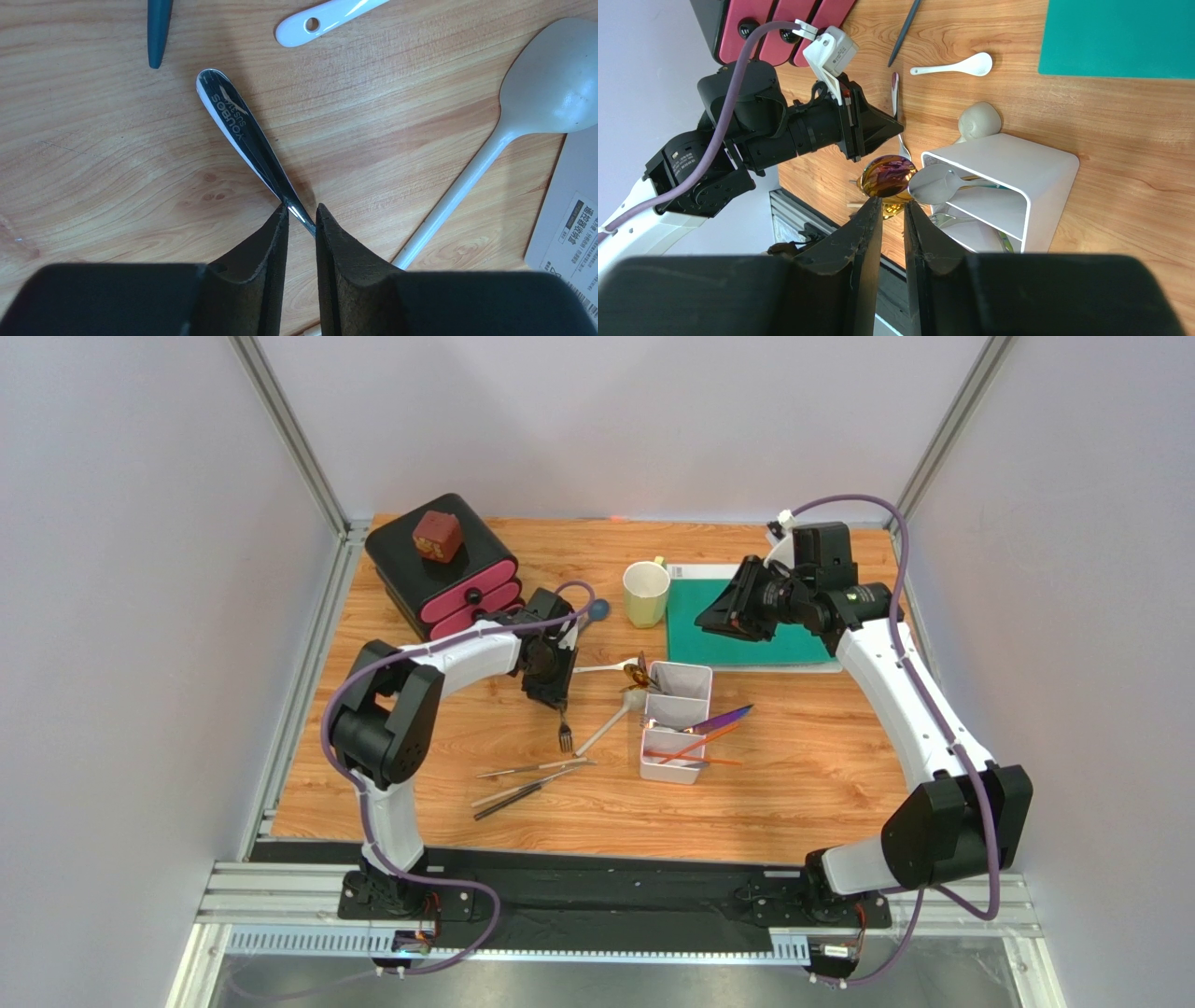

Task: Sort the eating utensils into containers
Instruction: Pick up the fork at the center of the board.

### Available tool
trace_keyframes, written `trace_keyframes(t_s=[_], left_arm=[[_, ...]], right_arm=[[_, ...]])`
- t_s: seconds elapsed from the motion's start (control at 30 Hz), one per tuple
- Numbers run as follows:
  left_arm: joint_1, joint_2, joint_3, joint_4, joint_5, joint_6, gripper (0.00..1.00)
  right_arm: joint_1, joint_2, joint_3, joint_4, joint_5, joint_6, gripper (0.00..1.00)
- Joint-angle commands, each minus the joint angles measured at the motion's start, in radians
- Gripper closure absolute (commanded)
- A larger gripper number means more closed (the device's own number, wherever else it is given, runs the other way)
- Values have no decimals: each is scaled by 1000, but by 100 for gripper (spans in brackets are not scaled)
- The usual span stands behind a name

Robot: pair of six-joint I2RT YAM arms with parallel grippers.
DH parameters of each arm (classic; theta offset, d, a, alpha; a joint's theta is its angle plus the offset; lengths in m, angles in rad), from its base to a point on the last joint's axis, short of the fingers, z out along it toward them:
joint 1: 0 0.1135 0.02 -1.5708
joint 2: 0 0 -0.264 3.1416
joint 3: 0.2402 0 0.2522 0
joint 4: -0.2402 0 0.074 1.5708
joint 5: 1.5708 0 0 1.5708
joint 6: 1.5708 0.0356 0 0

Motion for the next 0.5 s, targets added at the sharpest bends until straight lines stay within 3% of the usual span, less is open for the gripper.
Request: trace_keyframes(t_s=[0.0,0.47], left_arm=[[1,57,20,-39,17,-1,74],[1,95,29,-81,51,2,100]], right_arm=[[-6,-21,-4,17,2,-3,77],[-12,-8,-3,18,-1,-1,78]])
